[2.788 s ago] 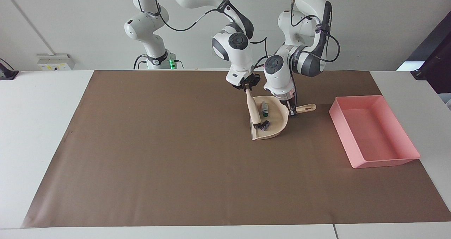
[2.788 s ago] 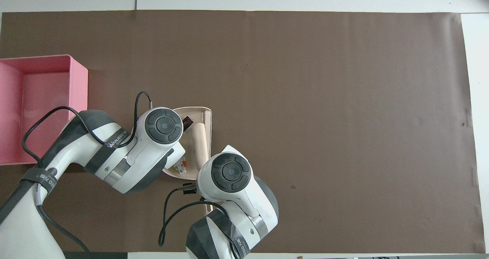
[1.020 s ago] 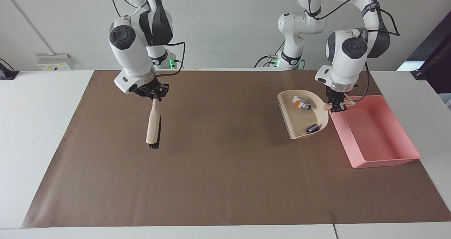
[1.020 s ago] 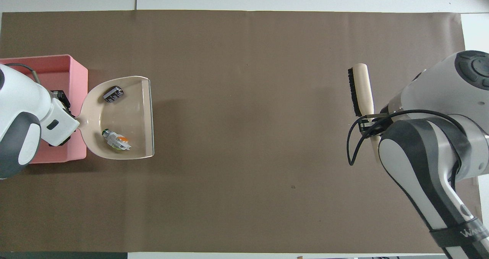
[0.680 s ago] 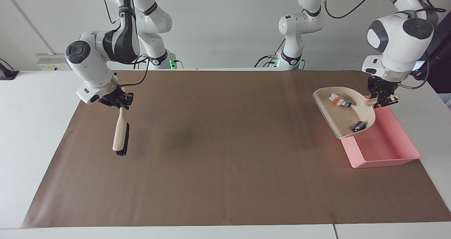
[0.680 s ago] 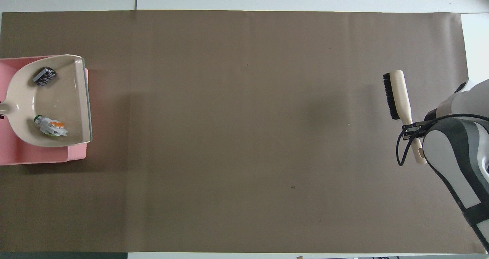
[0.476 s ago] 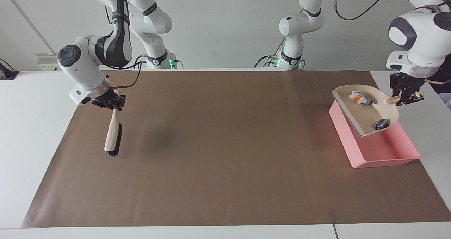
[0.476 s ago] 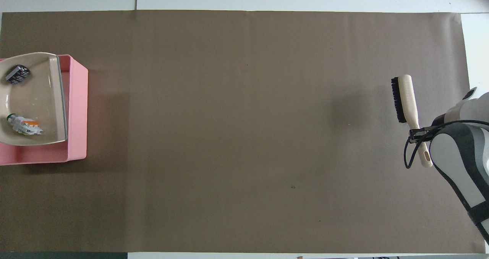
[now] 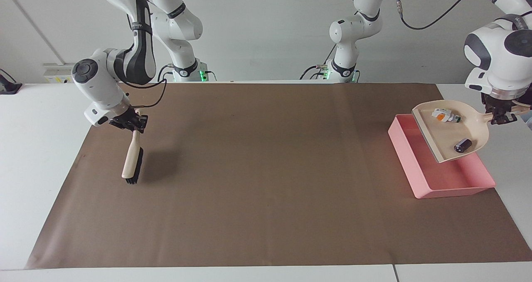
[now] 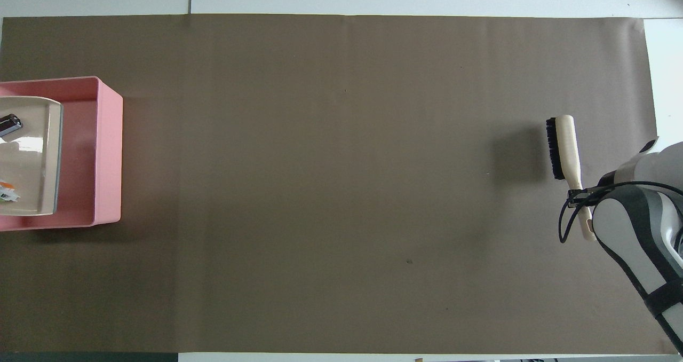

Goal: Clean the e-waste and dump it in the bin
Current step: 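Tip the dustpan into the pink bin with the left gripper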

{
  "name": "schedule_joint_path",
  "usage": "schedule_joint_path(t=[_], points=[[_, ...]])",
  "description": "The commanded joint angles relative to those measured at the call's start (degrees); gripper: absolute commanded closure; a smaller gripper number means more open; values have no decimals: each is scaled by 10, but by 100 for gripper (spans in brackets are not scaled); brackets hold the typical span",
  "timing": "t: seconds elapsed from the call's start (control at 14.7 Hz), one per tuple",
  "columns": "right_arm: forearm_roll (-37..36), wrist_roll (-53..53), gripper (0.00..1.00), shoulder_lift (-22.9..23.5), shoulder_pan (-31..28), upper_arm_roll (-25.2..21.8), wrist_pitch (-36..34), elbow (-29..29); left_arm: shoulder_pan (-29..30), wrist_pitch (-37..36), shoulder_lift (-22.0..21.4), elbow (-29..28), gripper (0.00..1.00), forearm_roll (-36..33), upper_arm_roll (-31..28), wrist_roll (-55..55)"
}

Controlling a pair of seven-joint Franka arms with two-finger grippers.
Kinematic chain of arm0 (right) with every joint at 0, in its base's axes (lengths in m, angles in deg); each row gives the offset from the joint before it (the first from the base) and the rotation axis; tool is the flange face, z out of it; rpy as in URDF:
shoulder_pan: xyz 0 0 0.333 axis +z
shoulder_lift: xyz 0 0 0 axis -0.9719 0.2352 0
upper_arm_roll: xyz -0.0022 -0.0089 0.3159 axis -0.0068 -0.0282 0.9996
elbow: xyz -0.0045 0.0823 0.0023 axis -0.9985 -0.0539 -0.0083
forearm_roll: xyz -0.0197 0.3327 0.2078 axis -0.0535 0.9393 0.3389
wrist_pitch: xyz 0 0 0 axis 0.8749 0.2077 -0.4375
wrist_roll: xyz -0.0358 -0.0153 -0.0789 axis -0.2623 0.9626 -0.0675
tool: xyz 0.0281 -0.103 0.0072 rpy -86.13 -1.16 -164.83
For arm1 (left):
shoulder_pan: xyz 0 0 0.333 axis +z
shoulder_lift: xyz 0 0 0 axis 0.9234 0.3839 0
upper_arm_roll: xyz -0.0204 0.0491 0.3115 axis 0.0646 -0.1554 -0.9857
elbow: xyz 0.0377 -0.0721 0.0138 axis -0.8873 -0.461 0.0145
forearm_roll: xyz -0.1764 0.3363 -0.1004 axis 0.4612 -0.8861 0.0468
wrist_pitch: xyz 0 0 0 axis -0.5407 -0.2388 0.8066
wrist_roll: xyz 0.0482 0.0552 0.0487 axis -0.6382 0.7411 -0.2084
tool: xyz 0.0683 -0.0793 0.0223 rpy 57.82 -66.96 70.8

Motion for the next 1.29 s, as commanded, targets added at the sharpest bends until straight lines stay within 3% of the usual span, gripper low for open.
schedule_joint_path(t=[0.0, 0.48, 0.88, 1.22], points=[[-8, 9, 100, -21, -15, 10, 32, 34, -19, 14, -1, -25, 100, -89, -4, 66], [-7, 13, 100, -20, -17, 10, 36, 38, -36, -4, -8, -62, 100, -227, -4, 184], [-1, 52, 100, -22, -31, 10, 51, 52, -102, -147, -7, -55, 100, -331, -2, 245], [0, 47, 89, -22, -30, 10, 52, 52, -123, -186, -39, -47, 100, -353, 1, 219]])
